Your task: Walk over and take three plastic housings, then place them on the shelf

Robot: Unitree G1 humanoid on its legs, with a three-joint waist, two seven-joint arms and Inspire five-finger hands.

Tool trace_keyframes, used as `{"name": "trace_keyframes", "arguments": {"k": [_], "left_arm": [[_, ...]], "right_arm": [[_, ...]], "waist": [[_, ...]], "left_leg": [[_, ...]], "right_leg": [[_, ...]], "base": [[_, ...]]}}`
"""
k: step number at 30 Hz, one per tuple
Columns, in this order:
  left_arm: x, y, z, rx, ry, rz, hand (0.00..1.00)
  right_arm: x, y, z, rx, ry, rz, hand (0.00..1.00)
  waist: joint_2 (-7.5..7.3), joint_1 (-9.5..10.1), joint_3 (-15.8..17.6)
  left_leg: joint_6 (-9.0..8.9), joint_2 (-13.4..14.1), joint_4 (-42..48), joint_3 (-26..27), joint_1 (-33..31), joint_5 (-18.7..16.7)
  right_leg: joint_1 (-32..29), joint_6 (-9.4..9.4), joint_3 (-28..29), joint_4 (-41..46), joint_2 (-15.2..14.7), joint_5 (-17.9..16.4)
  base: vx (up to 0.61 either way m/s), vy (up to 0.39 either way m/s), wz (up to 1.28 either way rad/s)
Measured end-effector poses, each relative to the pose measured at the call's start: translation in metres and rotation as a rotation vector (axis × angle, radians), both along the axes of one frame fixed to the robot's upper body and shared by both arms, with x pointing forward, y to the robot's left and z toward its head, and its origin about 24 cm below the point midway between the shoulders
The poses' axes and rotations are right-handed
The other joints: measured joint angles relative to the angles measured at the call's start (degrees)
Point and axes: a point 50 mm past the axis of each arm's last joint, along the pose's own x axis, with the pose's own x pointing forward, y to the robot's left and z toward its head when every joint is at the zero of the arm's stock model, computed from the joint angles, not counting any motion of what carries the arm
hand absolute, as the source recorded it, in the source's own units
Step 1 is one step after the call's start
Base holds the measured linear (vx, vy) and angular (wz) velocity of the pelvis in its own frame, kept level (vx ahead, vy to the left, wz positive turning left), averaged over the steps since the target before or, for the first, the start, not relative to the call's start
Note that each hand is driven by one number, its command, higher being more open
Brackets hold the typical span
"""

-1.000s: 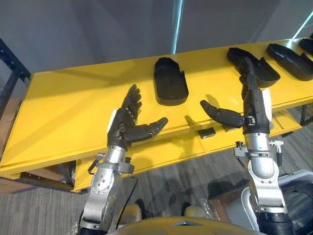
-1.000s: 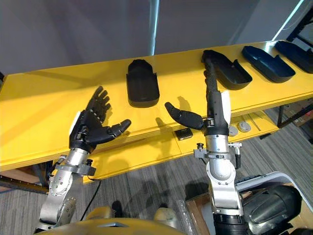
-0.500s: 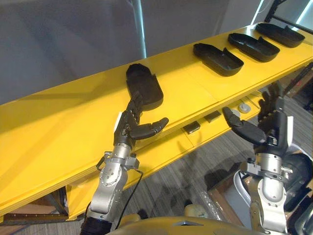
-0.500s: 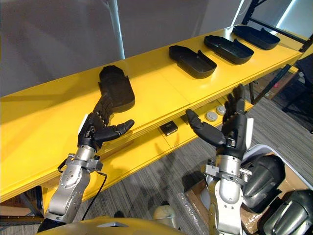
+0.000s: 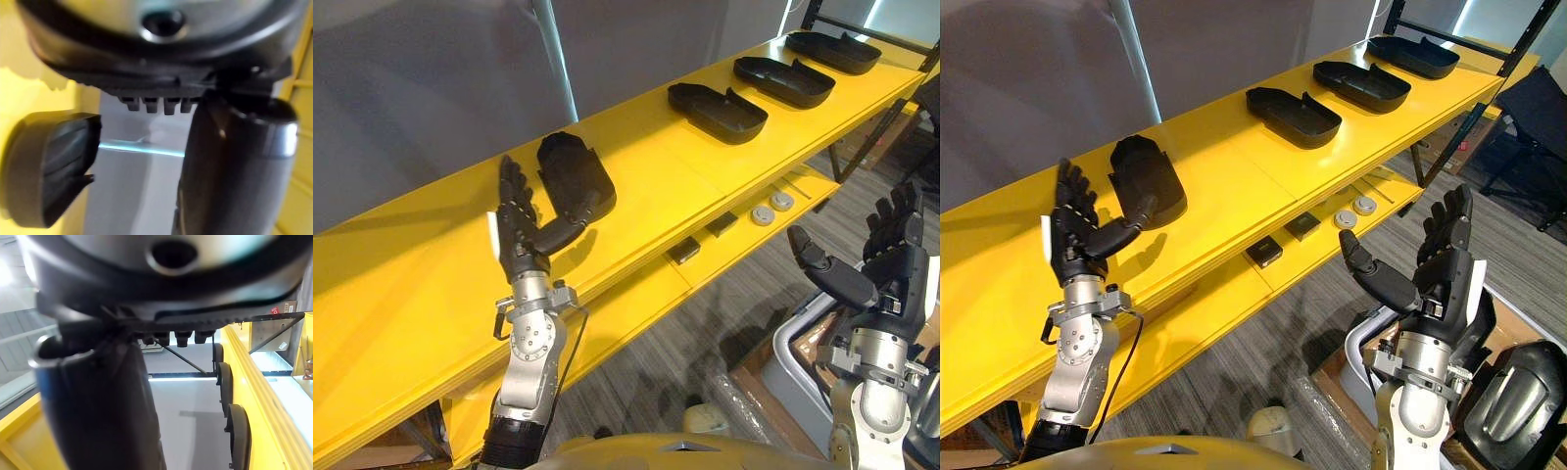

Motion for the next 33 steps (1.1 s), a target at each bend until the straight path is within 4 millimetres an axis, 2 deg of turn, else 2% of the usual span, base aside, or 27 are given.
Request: {"name": "trace_keyframes", "arguments": {"k": [6,9,12,13,18,21,28,33], "left_arm": [[-0.01,-0.004,0.03,-0.044,-0.197,0.022,1.0],[-0.01,-0.004,0.034,-0.009,-0.188,0.028,1.0],[-0.004,-0.001,0.02,0.038,-0.041,-0.004,1.0],[-0.001,-0.001,0.007,0.05,0.058,-0.035,1.0],[0.003,-0.001,-0.032,0.044,0.293,-0.068,1.0],[0.001,0.0,-0.036,0.041,0.32,-0.058,1.0],[0.001,0.001,-0.037,0.034,0.327,-0.034,1.0],[0.007,-0.001,-0.045,0.039,0.377,-0.044,1.0]], "right_arm": [[0.002,0.008,0.0,-0.002,-0.008,0.053,1.0],[0.003,0.012,-0.001,0.004,-0.006,0.075,1.0],[0.006,0.016,-0.001,0.006,-0.011,0.099,1.0],[0.007,0.016,-0.001,0.005,-0.01,0.105,1.0],[0.008,0.016,-0.002,0.01,0.011,0.111,1.0],[0.006,0.016,-0.005,0.013,0.027,0.109,1.0],[-0.001,0.016,-0.012,0.019,0.071,0.107,1.0],[-0.004,0.015,-0.015,0.018,0.09,0.107,1.0]], "waist": [[0.0,-0.11,0.0],[0.02,0.21,0.0],[0.02,0.21,0.0],[0.03,0.23,0.0],[-0.12,0.02,0.1],[-0.15,0.02,0.1],[-0.32,-0.1,0.2],[-0.47,-0.38,0.3]], "left_leg": [[-0.01,-0.1,-0.2,0.0,0.1,0.2],[-0.03,-0.2,-0.9,0.0,0.7,0.6],[-0.01,-0.2,-1.5,0.0,1.1,0.9],[0.0,-0.3,-2.1,0.1,1.2,1.3],[-0.17,-0.2,-3.2,1.1,2.1,1.9],[-0.22,0.0,-3.3,2.0,2.2,1.9],[-0.48,0.1,-5.0,2.9,3.9,1.9],[-0.71,0.3,-5.1,3.0,3.9,2.1]], "right_leg": [[-0.1,0.02,-0.1,-0.1,0.0,0.0],[0.1,0.03,-0.3,-0.1,-0.1,0.0],[0.4,0.23,-0.5,-0.5,-0.1,0.1],[0.6,0.48,-0.6,-1.3,0.0,0.5],[1.0,0.66,-0.3,-2.4,0.2,1.2],[1.5,0.7,0.3,-4.3,0.4,2.4],[2.9,0.93,0.3,-5.6,0.3,2.6],[2.9,0.93,-0.1,-5.8,0.5,2.7]], "base": [[0.0,0.0,0.0],[0.0,0.0,0.0],[-0.01,-0.006,0.0],[-0.03,-0.016,-0.01],[-0.01,-0.011,-0.07],[0.0,-0.015,-0.15],[-0.01,-0.008,-0.05],[0.0,0.0,0.0]]}}
